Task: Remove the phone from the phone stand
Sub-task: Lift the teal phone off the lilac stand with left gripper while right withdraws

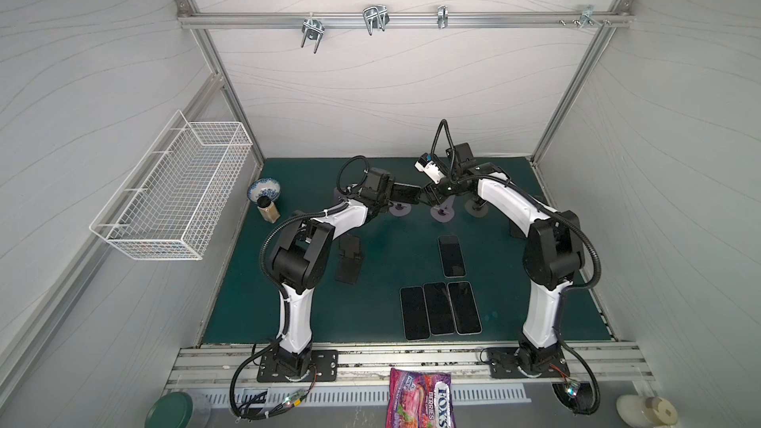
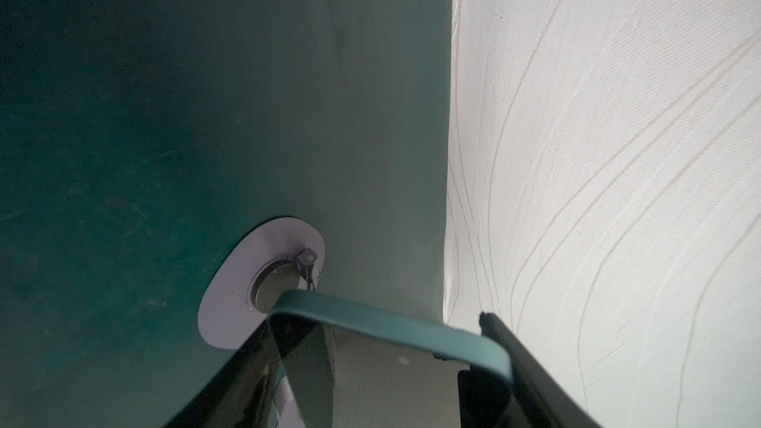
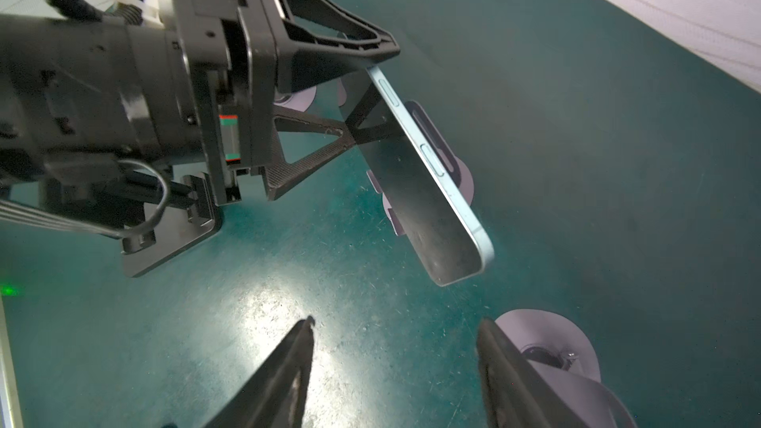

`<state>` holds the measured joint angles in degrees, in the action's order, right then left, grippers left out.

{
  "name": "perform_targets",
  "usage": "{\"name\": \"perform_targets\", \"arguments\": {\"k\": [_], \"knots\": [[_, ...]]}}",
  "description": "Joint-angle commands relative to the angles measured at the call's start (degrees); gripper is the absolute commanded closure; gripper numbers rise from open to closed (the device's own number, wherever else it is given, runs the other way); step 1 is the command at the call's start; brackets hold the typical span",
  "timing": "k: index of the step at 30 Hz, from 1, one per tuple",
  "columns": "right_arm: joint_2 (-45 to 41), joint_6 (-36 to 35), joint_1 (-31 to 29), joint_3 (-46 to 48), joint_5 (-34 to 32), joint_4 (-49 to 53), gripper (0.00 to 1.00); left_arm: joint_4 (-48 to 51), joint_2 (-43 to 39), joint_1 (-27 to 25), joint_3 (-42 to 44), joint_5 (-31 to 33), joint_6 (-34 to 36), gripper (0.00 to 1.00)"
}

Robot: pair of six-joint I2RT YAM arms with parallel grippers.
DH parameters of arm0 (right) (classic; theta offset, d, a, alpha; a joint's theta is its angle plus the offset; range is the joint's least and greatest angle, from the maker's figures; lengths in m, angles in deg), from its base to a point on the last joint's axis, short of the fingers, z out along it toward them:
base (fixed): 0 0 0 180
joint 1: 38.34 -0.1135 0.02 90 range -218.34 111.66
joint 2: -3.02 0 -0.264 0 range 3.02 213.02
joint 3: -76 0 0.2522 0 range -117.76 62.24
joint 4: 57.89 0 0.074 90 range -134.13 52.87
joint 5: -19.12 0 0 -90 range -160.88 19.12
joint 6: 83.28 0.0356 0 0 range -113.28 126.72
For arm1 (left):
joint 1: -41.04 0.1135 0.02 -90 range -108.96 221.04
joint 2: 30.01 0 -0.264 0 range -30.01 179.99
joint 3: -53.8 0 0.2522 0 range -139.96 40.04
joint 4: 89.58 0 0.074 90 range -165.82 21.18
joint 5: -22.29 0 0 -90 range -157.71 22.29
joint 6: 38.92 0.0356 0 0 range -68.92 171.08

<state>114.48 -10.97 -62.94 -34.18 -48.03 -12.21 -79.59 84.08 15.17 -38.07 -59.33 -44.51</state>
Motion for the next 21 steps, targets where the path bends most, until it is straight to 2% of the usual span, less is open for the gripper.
{"name": "perform_targets", "arguments": {"k": [1, 11, 21], "knots": [[-2.98, 0.81, 0.16, 0.23, -0.09, 0.05, 0.36, -2.84, -3.36, 0.12, -0.88, 0.76, -0.39, 0.35], [-8.21, 6.27, 0.14, -0.08, 0.36, -0.79, 0.36, 1.53, -8.84, 0.17, -2.63, 2.76, 3.24, 0.35], [-17.73, 11.43, 0.12, 3.09, 0.61, 1.05, 0.36, 10.79, -19.37, -1.12, -4.26, 6.81, 8.99, 0.35]]}}
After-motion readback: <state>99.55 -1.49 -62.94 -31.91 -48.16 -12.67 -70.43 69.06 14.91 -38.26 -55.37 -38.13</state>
